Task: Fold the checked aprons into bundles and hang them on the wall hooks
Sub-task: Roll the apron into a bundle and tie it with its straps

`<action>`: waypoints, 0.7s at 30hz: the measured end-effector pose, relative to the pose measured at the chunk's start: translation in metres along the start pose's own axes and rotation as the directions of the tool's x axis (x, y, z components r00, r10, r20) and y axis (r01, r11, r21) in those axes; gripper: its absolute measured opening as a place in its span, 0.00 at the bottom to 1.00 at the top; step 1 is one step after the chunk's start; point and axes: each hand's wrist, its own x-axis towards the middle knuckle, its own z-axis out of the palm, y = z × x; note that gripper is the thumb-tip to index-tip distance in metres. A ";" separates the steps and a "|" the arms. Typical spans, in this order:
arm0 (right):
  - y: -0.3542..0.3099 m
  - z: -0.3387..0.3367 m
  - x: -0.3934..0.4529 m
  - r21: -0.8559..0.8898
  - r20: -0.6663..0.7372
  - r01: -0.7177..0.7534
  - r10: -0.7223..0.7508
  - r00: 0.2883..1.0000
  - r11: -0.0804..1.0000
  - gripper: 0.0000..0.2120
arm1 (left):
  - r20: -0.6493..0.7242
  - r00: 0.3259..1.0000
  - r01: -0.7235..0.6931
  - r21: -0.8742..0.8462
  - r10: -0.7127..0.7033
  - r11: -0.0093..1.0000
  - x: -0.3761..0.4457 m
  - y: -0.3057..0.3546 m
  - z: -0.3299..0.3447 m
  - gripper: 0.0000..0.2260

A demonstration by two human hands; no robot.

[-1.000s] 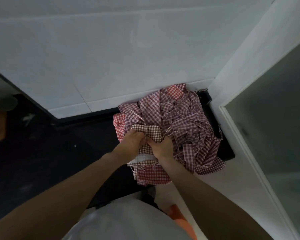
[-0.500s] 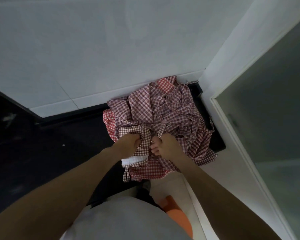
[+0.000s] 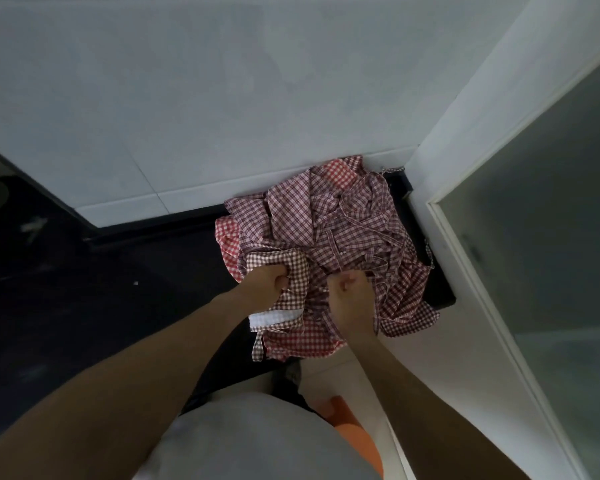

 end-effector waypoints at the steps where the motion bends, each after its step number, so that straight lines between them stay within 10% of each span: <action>1: 0.007 0.000 0.004 -0.118 0.115 -0.073 0.087 0.990 0.990 0.15 | -0.007 1.000 0.006 0.005 -0.006 1.000 0.002 0.000 0.000 0.10; 7: 0.015 0.012 0.010 0.025 0.243 -0.319 0.304 0.921 0.947 0.26 | -0.023 0.999 0.032 0.000 -0.032 0.999 0.004 0.003 0.006 0.10; 11: 0.005 0.017 0.010 0.378 0.305 -0.588 0.504 0.808 0.715 0.08 | -0.042 0.999 0.022 0.019 -0.021 1.000 0.005 0.001 0.007 0.11; 17: 0.000 0.020 -0.007 0.329 0.100 -0.070 0.039 0.994 0.942 0.13 | -0.051 0.999 0.013 -0.025 -0.014 1.000 0.004 0.002 0.007 0.09; 21: 0.000 0.028 -0.010 0.095 0.179 0.357 -0.369 0.912 0.929 0.12 | -0.067 0.997 0.015 -0.210 -0.030 0.978 -0.005 -0.008 0.001 0.12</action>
